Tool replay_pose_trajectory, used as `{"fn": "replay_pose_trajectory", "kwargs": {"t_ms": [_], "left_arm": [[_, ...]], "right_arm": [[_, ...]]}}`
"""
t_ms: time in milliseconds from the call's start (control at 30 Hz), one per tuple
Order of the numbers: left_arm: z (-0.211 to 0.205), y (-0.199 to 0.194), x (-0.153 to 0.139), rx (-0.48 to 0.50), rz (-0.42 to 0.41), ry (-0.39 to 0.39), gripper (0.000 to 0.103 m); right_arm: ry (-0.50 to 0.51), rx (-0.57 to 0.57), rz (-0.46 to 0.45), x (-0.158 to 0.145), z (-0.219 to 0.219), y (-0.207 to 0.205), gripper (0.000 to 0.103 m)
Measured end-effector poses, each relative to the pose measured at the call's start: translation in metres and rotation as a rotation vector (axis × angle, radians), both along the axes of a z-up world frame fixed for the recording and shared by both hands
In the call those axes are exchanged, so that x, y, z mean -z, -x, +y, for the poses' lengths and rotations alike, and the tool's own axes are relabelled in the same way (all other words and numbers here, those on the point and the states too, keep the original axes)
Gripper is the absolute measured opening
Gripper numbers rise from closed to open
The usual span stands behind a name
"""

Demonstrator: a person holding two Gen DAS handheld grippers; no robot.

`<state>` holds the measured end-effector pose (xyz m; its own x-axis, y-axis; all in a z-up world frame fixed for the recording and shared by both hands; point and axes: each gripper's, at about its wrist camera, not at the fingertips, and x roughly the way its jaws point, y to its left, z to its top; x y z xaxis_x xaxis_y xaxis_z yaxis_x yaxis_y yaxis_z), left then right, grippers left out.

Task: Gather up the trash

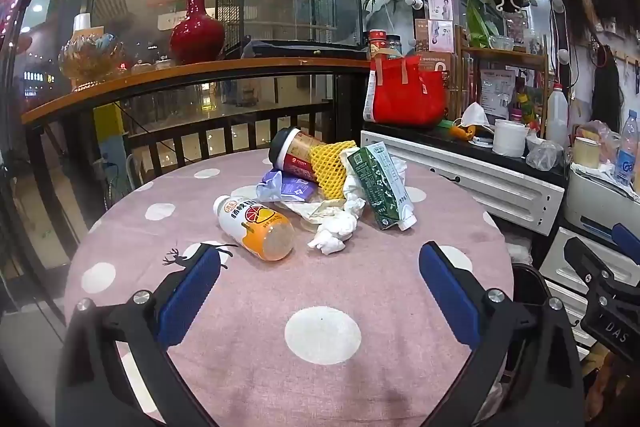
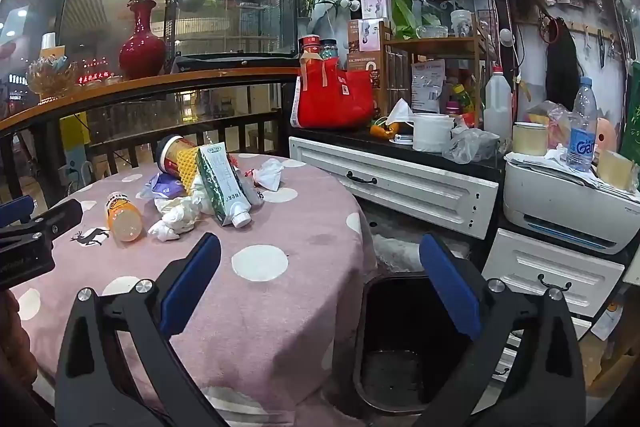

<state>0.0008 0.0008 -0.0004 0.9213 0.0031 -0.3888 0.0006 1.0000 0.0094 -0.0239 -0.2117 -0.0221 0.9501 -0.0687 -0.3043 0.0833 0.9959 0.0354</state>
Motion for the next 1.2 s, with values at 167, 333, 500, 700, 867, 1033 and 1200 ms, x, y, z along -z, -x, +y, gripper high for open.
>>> {"fn": "replay_pose_trajectory", "kwargs": {"t_ms": [167, 333, 500, 700, 867, 1033, 1200], "left_arm": [[-0.004, -0.004, 0.001, 0.001, -0.007, -0.021, 0.098], [0.0, 0.003, -0.002, 0.009, -0.014, -0.011, 0.098], [-0.004, 0.003, 0.004, 0.011, -0.021, -0.024, 0.098], [-0.006, 0.002, 0.005, 0.01, -0.018, -0.023, 0.098], [-0.005, 0.002, 0.005, 0.011, -0.016, -0.023, 0.098], [-0.004, 0.002, 0.006, 0.01, -0.015, -0.021, 0.098], [-0.004, 0.001, 0.007, 0.009, -0.011, -0.021, 0.098]], "right_arm": [[0.014, -0.002, 0.011, -0.002, 0.006, -0.003, 0.098], [0.003, -0.005, -0.001, 0.002, 0.003, 0.001, 0.098], [0.003, 0.001, -0.002, 0.0, 0.006, 0.0, 0.098], [-0.006, -0.007, 0.002, 0.002, 0.001, 0.0, 0.098], [-0.008, -0.006, 0.002, 0.003, 0.0, 0.001, 0.098], [-0.009, -0.006, 0.0, 0.003, -0.001, 0.0, 0.098], [-0.01, -0.004, 0.001, 0.003, -0.001, 0.0, 0.098]]}}
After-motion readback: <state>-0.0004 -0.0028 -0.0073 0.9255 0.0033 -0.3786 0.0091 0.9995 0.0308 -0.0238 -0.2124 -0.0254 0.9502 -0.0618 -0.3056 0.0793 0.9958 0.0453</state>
